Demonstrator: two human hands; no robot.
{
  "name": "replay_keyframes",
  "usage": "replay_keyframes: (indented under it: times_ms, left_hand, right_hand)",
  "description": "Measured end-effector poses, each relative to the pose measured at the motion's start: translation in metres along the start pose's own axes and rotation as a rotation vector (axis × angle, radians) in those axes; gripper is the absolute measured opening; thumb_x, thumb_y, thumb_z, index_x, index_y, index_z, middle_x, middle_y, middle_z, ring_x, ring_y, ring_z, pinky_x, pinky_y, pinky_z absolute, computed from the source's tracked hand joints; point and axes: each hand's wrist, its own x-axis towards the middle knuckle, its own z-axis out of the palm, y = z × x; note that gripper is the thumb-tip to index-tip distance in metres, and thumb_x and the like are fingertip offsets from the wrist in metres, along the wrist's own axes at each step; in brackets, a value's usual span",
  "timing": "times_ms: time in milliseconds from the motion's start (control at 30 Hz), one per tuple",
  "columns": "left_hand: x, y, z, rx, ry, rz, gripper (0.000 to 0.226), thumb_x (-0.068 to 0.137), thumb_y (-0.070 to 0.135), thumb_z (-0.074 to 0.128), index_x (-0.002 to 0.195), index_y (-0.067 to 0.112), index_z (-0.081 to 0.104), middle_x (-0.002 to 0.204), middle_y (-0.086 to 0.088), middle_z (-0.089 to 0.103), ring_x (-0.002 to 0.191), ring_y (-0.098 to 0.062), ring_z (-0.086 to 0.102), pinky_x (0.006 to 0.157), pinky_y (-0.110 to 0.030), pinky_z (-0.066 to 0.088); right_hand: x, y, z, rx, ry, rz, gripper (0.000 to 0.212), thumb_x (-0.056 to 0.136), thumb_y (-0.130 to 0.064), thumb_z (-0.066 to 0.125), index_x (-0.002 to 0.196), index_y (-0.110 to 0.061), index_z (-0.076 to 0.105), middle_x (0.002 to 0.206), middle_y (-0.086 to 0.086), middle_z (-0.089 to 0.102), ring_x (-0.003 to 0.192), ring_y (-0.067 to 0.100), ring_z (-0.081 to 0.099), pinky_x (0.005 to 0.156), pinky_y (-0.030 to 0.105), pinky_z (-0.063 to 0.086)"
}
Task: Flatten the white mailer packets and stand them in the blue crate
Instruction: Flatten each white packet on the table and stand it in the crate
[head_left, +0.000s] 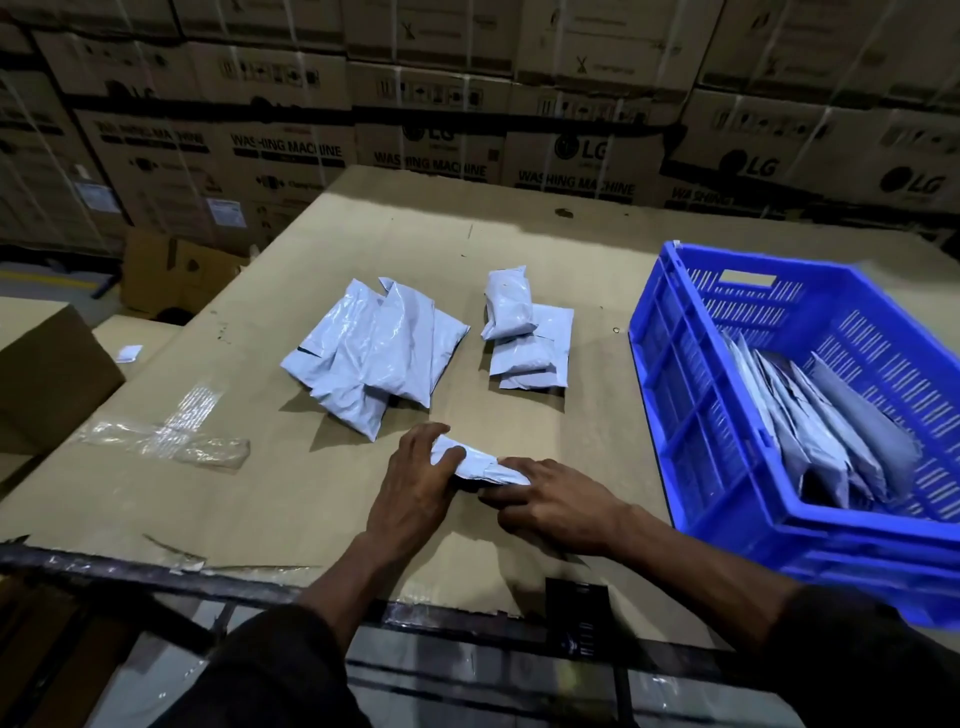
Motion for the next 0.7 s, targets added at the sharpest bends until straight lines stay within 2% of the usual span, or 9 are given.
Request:
replay_keyframes:
  times_ms: [100,167,233,300,467,600,700]
  left_hand:
    - [0.000,0.009,0.001,0.009,0.084,-0.036,0.061,0.090,0.009,0.071,0.144,0.016,0.044,0.158,-0.025,0.029,0.136,-0.043,0.043,0.105,-0.051,0.045]
    - [0.000,0.019,0.003,0.028,0.121,-0.057,0.069,0.094,0.013,0.067,0.154,0.011,0.032,0.161,-0.028,0.023,0.144,-0.044,0.036,0.110,-0.053,0.041]
    - [0.000,0.028,0.004,0.023,0.105,-0.060,0.074,0.093,0.015,0.065,0.156,0.010,0.027,0.163,-0.027,0.022,0.144,-0.044,0.037,0.107,-0.054,0.043]
    - [0.002,0.034,0.009,0.005,0.057,-0.050,0.076,0.091,0.014,0.065,0.156,0.011,0.027,0.163,-0.025,0.023,0.142,-0.043,0.038,0.103,-0.056,0.044]
    - [0.017,0.056,0.028,-0.029,-0.047,-0.062,0.079,0.089,0.017,0.066,0.157,0.014,0.027,0.162,-0.024,0.025,0.139,-0.043,0.041,0.101,-0.055,0.045]
    - [0.032,0.081,0.047,-0.030,-0.157,-0.049,0.075,0.090,0.023,0.065,0.156,0.014,0.029,0.162,-0.023,0.026,0.139,-0.044,0.041,0.098,-0.056,0.046]
    - [0.042,0.098,0.059,-0.017,-0.235,-0.051,0.076,0.088,0.024,0.067,0.155,0.015,0.032,0.162,-0.021,0.027,0.138,-0.044,0.042,0.096,-0.056,0.048]
  right_hand:
    - [-0.003,0.005,-0.013,0.051,0.031,0.091,0.006,0.096,-0.021,0.051,0.101,-0.021,0.055,0.129,-0.003,0.058,0.091,0.031,0.055,0.053,0.038,0.047]
    - [-0.006,0.008,-0.017,0.039,0.032,0.195,0.016,0.098,-0.026,0.051,0.110,-0.020,0.059,0.137,-0.005,0.052,0.085,0.029,0.057,0.052,0.039,0.051]
    - [-0.010,0.015,-0.021,0.075,0.070,0.281,0.031,0.099,-0.029,0.038,0.118,-0.017,0.059,0.140,-0.001,0.051,0.088,0.034,0.062,0.060,0.044,0.055]
    - [-0.016,0.020,-0.032,0.094,0.157,0.332,0.037,0.094,-0.026,0.037,0.122,-0.014,0.059,0.140,0.003,0.053,0.092,0.036,0.065,0.066,0.045,0.057]
    - [-0.032,0.040,-0.076,0.079,0.413,0.465,0.033,0.088,-0.007,0.057,0.121,-0.010,0.064,0.136,0.009,0.061,0.097,0.034,0.068,0.071,0.040,0.058]
    - [-0.053,0.061,-0.118,0.038,0.588,0.528,0.030,0.095,-0.013,0.051,0.119,-0.006,0.067,0.132,0.008,0.064,0.110,0.027,0.067,0.083,0.038,0.058]
    - [-0.079,0.076,-0.145,-0.012,0.672,0.600,0.027,0.094,-0.010,0.055,0.117,-0.005,0.069,0.131,0.007,0.065,0.107,0.025,0.069,0.081,0.039,0.058]
